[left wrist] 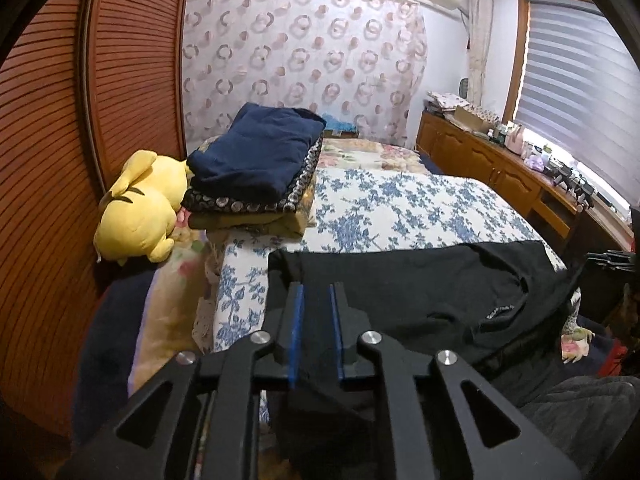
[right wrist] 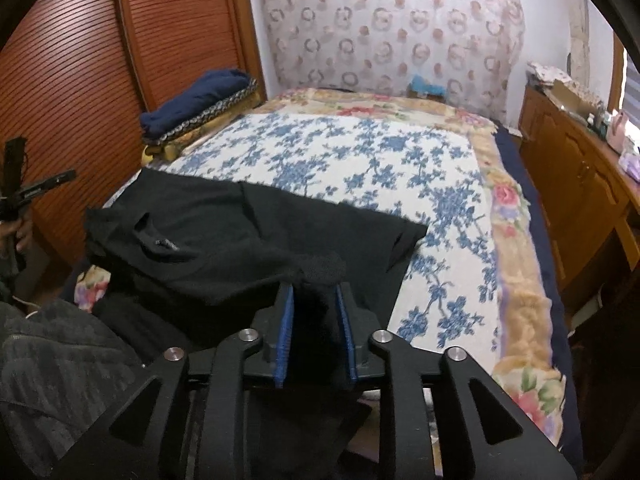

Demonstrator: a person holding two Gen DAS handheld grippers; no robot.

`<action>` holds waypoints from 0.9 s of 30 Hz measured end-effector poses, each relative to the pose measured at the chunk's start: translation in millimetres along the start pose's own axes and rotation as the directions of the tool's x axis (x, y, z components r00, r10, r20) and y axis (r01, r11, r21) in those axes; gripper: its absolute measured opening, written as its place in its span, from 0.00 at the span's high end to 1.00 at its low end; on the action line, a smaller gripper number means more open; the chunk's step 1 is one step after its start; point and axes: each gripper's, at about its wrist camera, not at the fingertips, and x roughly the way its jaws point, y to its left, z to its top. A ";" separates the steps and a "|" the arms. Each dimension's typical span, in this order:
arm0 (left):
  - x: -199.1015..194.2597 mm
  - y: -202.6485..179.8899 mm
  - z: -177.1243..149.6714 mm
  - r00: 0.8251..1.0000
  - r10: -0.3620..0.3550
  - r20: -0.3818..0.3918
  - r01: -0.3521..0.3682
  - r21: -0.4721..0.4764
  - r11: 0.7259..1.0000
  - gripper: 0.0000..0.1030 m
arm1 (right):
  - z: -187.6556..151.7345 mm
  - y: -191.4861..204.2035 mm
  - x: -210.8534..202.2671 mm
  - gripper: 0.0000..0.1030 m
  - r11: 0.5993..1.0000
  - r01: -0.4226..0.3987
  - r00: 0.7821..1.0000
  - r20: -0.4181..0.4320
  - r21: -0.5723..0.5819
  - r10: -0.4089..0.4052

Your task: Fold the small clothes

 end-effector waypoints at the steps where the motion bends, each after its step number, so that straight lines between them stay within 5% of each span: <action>1: 2.1 -0.4 0.8 1.000 -0.004 -0.002 0.004 -0.001 1.000 0.81 | 2.7 -0.7 -3.6 0.72 1.000 0.001 1.000 0.016 -0.002 -0.001; 4: 17.0 -3.9 3.4 0.999 -0.030 -0.023 0.030 0.006 1.000 0.60 | 8.9 -3.4 -8.2 0.64 1.000 0.018 0.999 0.040 -0.006 -0.018; 9: 46.9 -7.1 3.8 0.997 -0.039 -0.063 0.040 0.018 0.999 0.45 | 16.8 -9.4 0.3 0.60 0.999 0.050 0.997 0.056 0.002 -0.050; 27: 131.7 15.7 32.5 0.987 0.031 -0.159 -0.025 0.037 0.999 0.45 | 37.0 -59.4 86.2 0.55 0.987 0.126 0.992 0.000 0.103 -0.127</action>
